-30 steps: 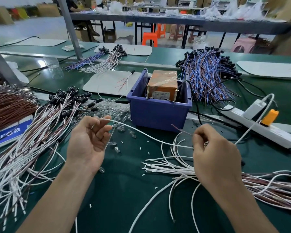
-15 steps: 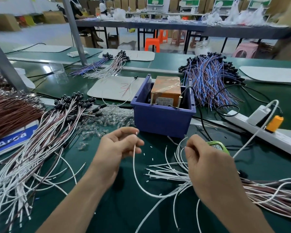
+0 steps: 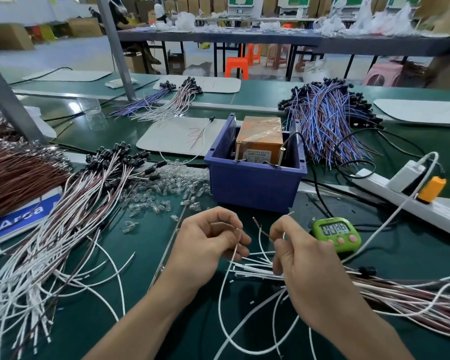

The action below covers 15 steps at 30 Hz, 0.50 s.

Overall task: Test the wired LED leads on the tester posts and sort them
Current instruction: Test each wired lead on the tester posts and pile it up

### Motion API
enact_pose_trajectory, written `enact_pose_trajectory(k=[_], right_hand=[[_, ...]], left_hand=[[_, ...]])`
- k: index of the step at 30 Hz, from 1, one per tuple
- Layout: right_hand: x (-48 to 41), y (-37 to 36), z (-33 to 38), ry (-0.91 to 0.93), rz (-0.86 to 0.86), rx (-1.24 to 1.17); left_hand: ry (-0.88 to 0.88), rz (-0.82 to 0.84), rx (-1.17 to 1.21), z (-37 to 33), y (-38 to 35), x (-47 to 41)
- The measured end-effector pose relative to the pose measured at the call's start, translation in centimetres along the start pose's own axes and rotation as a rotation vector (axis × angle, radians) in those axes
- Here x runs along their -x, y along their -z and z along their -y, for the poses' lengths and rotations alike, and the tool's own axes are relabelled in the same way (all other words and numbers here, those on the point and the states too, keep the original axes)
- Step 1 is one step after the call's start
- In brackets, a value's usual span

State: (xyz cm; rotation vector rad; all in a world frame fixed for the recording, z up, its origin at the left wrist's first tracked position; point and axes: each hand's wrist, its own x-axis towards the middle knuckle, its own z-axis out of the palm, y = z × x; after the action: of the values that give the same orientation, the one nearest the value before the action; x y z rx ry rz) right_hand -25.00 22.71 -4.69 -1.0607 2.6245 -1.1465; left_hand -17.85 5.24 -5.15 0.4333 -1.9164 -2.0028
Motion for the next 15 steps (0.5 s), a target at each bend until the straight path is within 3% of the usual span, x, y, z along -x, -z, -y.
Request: enact_pose_trajectory(k=[7,15], right_hand=[[-0.5,0.5,-0.7,-0.06,-0.035,0.005],[-0.4,0.7,0.3,-0.017,0.011,-0.138]], left_hand=[[0.194,-0.147,0.245,0.3,0.9,-0.9],[0.127,-0.054,0.199,0.1,1.2,-0.6]])
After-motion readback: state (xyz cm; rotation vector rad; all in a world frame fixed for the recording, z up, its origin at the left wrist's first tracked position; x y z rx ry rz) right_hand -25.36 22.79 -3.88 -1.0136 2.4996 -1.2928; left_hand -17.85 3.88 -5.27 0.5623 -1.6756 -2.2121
